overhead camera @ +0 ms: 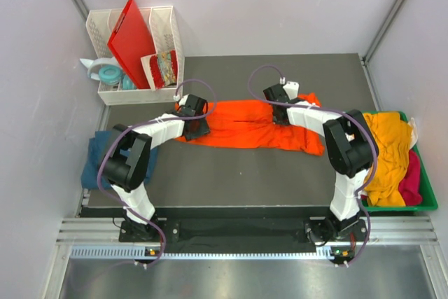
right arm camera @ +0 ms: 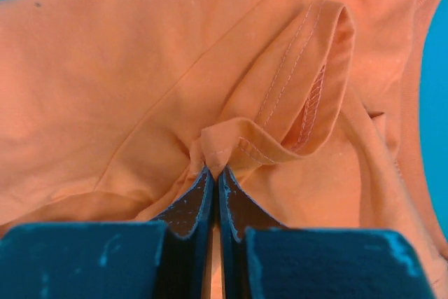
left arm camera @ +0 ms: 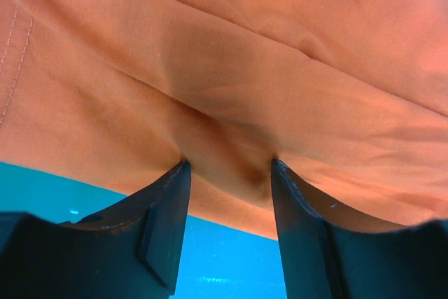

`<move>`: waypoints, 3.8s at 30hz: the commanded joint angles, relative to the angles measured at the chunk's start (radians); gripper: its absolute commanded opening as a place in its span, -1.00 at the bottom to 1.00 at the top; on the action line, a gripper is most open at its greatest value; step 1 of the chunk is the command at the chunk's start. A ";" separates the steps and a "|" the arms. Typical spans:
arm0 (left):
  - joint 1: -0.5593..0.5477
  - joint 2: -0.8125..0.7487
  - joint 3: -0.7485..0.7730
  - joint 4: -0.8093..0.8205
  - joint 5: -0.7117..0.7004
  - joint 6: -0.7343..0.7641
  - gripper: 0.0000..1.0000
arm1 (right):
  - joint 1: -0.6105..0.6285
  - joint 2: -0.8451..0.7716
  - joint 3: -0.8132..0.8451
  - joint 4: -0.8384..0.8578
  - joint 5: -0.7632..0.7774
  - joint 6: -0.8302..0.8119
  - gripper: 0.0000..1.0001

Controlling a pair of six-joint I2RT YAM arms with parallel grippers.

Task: Fold and stack the t-shirts
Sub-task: Fold the other side of the tshirt into a rectangle, then rotate the tshirt 90 degrees

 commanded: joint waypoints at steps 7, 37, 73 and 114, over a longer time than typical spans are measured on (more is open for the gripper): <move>0.003 0.059 -0.062 -0.059 0.044 -0.010 0.10 | 0.016 -0.047 0.072 0.110 0.011 -0.072 -1.00; -0.008 0.084 -0.045 -0.055 0.060 -0.016 0.10 | -0.044 -0.154 0.054 0.122 0.060 -0.070 -0.16; -0.053 -0.225 -0.001 -0.084 -0.158 0.070 0.50 | -0.088 -0.363 0.034 0.009 -0.049 -0.095 0.12; -0.154 0.139 0.001 -0.265 -0.037 0.060 -1.00 | -0.272 0.050 0.110 -0.163 -0.338 0.077 -0.17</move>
